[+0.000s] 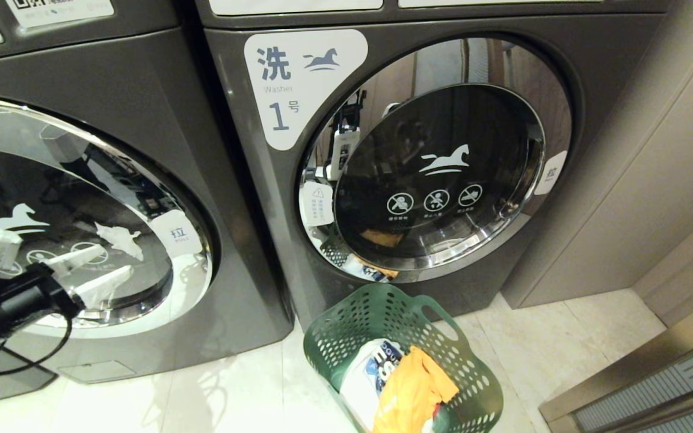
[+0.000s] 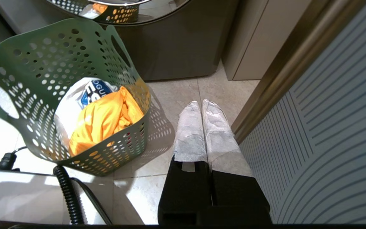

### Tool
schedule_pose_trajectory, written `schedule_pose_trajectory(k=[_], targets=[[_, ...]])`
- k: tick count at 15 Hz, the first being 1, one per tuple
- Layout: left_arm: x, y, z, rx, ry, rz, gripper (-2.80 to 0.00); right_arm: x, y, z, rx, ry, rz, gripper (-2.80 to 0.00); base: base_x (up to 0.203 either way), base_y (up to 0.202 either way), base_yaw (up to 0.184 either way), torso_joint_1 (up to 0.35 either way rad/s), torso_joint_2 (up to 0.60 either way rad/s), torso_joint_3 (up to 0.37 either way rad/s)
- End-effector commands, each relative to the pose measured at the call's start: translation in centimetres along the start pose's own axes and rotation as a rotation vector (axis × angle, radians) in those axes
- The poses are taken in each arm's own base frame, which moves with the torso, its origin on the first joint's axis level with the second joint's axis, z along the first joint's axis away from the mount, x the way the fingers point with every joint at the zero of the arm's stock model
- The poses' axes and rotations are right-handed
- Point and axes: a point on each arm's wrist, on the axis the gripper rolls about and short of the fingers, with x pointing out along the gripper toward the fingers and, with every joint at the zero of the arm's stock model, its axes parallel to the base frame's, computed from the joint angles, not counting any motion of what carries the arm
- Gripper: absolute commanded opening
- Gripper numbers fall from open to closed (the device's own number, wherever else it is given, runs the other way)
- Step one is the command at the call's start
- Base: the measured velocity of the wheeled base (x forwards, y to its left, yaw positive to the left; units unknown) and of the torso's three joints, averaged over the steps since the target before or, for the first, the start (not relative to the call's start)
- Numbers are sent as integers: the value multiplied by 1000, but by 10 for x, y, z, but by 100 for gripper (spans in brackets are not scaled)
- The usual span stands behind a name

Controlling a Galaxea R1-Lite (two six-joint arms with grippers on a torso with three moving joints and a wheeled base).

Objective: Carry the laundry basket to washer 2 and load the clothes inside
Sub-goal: Open the lid of the washing machine

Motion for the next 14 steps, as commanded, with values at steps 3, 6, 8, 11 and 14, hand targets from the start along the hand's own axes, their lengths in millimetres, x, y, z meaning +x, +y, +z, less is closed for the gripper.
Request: schedule_pose_trajectory(k=[3,6,8,11,14], targets=[[-34,-2,41,69,-48,95,0,0,0,0,-1,3,0,-280,0,0,0,0,0,0],[-59,-28,102,147,-130,153,0,0,0,0,0,3,0,-280,0,0,0,0,0,0],[-80,-61,149,231,-211,213,0,0,0,0,-1,3,0,-280,0,0,0,0,0,0],[-112,-137,222,411,-372,276,0,0,0,0,-1,3,0,-280,0,0,0,0,0,0],[-131,-224,285,529,-517,208,0,0,0,0,-1,1,1,-280,0,0,0,0,0,0]])
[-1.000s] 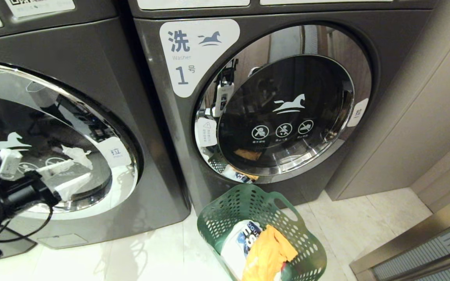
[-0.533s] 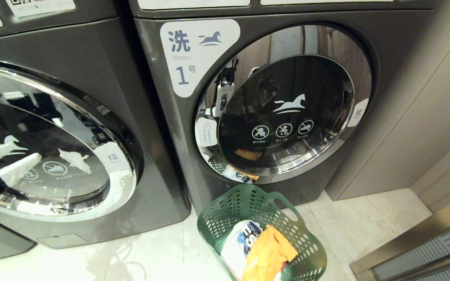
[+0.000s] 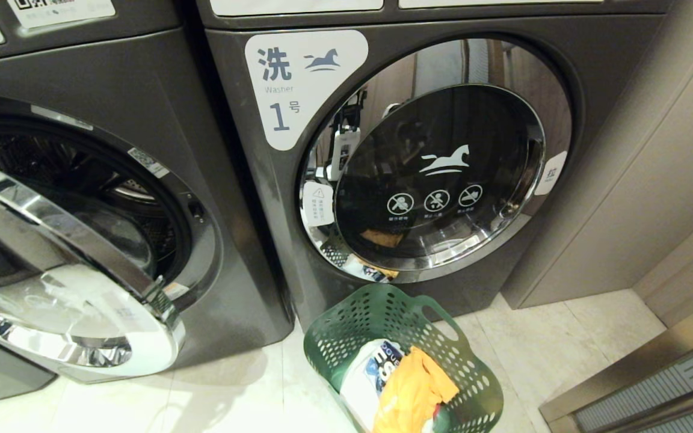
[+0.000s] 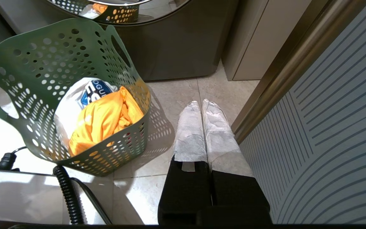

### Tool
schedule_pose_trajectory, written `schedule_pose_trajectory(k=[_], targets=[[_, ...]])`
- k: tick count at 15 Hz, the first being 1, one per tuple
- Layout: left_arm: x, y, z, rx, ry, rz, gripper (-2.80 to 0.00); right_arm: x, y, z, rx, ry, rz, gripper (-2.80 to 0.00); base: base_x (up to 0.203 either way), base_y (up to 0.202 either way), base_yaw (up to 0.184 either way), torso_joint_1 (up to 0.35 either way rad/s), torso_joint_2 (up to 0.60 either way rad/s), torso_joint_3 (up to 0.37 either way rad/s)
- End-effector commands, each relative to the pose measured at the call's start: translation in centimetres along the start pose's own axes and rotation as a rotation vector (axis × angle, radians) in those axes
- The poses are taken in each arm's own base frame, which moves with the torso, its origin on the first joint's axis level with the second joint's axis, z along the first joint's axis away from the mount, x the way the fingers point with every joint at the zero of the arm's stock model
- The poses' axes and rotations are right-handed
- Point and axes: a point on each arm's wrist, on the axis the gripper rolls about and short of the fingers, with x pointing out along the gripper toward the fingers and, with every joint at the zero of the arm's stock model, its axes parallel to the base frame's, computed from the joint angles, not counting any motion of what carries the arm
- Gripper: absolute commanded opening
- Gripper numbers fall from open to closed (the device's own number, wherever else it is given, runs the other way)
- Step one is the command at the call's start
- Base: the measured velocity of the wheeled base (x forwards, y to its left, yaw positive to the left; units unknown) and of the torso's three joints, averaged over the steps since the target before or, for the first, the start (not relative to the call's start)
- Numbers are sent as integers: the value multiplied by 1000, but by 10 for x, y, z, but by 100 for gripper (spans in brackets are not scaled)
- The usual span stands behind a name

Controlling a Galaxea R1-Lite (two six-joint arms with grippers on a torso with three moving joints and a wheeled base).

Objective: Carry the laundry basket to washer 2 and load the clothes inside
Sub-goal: Open the lid of the washing machine

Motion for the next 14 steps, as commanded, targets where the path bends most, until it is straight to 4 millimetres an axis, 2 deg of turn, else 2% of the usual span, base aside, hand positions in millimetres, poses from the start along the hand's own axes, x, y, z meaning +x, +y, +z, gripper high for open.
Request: schedule_pose_trajectory(k=[1,2,5,7,9,10,12,14], targets=[[-4,-50,70,111,-108,-70,0,0,0,0,0,3,1,-280,0,0,0,0,0,0],[1,-51,85,57,-98,-51,0,0,0,0,-1,2,0,-280,0,0,0,0,0,0],[7,-41,87,-249,84,130,0,0,0,0,-1,3,0,-280,0,0,0,0,0,0],[2,-40,72,-345,246,208,0,0,0,0,-1,2,1,-280,0,0,0,0,0,0],[-8,-43,46,-248,434,190,0,0,0,0,0,3,0,-280,0,0,0,0,0,0],[-15,-45,29,-184,517,156,-280,0,0,0,0,3,0,-280,0,0,0,0,0,0],[-30,-51,-17,-183,647,94,-280,0,0,0,-1,2,1,-280,0,0,0,0,0,0],[-38,-64,-53,-212,696,3,-280,0,0,0,-1,2,0,-280,0,0,0,0,0,0]])
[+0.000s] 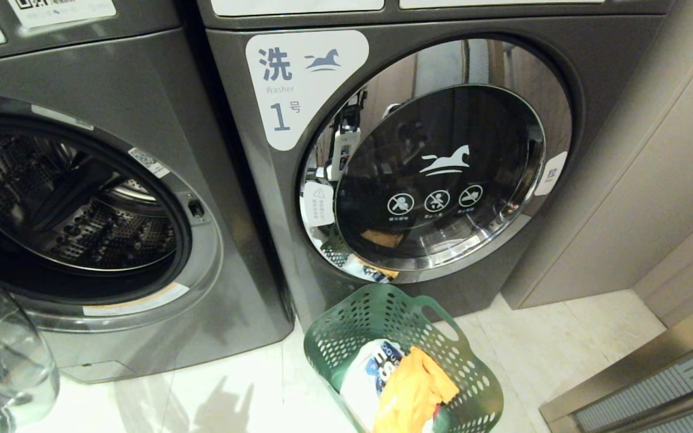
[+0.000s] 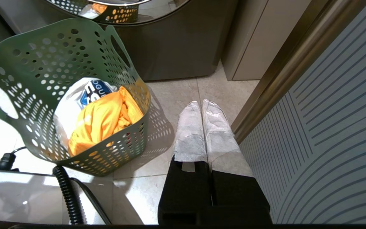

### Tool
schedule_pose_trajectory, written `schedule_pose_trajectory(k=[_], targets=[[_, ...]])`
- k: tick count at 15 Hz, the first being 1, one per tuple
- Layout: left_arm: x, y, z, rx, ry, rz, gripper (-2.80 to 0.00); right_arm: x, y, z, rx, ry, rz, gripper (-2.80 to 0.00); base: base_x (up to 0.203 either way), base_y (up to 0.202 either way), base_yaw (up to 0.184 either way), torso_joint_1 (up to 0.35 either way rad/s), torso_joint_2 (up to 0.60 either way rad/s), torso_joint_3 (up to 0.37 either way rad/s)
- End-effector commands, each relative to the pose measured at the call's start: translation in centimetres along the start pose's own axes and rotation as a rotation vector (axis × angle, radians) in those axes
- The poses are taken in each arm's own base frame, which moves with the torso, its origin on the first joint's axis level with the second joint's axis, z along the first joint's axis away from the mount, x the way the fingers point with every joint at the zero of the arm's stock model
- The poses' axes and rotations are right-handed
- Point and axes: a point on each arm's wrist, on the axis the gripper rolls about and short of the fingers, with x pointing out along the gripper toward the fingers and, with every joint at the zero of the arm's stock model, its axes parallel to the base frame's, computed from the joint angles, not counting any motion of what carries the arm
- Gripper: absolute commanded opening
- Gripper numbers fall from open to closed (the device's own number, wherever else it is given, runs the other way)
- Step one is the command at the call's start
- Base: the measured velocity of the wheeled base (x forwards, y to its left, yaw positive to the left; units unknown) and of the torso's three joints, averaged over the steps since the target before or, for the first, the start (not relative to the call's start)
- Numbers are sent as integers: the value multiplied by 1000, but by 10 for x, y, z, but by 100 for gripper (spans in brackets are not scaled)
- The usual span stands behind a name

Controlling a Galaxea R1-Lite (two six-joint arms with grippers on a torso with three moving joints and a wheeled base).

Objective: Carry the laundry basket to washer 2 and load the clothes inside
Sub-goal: Open the lid of the washing machine

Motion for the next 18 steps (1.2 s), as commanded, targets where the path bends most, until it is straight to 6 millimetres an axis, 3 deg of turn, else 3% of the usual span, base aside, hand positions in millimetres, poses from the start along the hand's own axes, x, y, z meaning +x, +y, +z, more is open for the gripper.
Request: schedule_pose_trajectory(k=[1,4,7,9,13,18], targets=[[13,-9,-27,14,35,-86,-280,0,0,0,-1,2,1,-280,0,0,0,0,0,0],[15,-40,-91,-26,126,-98,-280,0,0,0,-1,3,0,-280,0,0,0,0,0,0],[-20,-62,-144,-33,71,-35,-280,0,0,0,0,3,0,-280,0,0,0,0,0,0],[-37,-70,-167,-27,1,8,-280,0,0,0,-1,3,1,-280,0,0,0,0,0,0],[-60,-75,-195,-22,-102,124,-280,0,0,0,0,2,0,-280,0,0,0,0,0,0],[-62,-76,-203,-81,-70,130,-280,0,0,0,0,1,0,-280,0,0,0,0,0,0]])
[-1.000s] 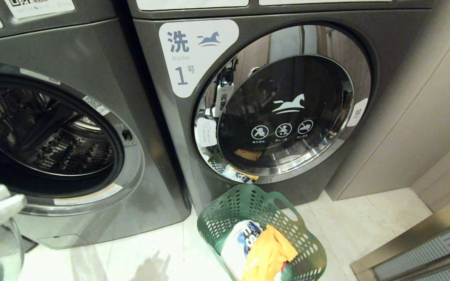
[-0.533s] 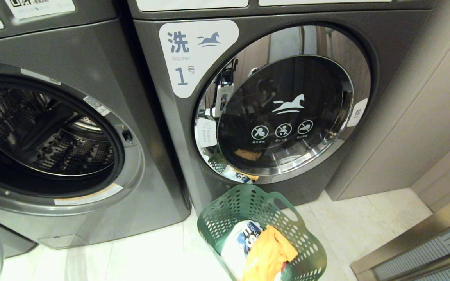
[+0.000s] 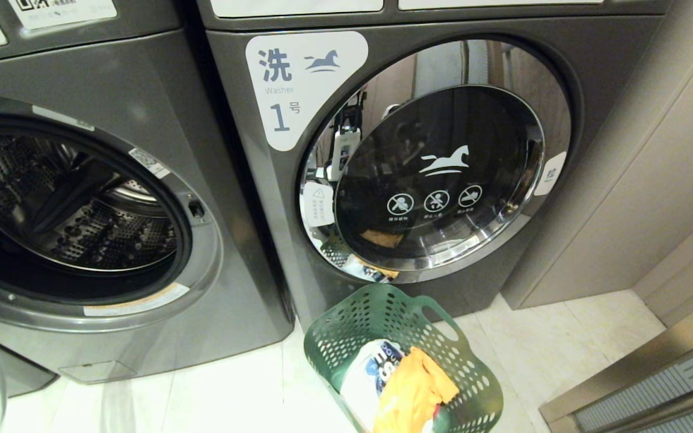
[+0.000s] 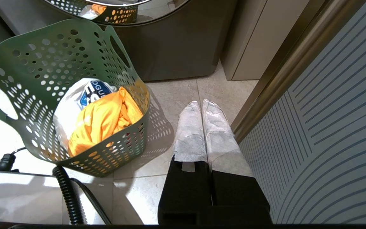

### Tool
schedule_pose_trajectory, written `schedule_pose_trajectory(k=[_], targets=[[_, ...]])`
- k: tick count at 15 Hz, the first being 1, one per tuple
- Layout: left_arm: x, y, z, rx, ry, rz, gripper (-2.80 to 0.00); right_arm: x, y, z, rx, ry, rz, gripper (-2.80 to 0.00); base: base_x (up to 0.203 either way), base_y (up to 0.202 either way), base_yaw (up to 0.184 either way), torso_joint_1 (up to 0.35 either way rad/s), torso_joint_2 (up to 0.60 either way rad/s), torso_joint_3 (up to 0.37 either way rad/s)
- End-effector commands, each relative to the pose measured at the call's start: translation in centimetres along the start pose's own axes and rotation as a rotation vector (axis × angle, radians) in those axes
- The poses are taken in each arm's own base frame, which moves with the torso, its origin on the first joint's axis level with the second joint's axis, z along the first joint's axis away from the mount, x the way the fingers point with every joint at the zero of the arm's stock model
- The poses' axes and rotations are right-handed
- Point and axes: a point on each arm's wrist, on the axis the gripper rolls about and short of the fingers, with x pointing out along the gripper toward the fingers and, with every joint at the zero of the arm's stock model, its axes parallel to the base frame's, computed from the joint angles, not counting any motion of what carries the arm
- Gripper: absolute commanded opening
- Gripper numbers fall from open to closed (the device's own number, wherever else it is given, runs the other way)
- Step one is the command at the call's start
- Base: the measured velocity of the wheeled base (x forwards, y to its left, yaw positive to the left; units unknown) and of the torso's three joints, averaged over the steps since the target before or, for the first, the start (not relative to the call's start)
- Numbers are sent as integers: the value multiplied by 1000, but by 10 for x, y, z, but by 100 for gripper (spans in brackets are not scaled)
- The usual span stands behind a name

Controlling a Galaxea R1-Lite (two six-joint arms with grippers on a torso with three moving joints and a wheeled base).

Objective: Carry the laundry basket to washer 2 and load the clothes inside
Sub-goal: Open the lid of the washing machine

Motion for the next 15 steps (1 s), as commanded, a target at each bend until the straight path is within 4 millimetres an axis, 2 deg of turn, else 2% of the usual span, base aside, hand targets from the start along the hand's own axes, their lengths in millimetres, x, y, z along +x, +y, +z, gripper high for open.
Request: schedule_pose_trajectory(k=[1,15], targets=[[-1,0,-1,0,-17,-1,-280,0,0,0,-2,3,1,-280,0,0,0,0,0,0],[0,1,0,-54,-45,46,-280,0,0,0,-2,3,0,-280,0,0,0,0,0,0]])
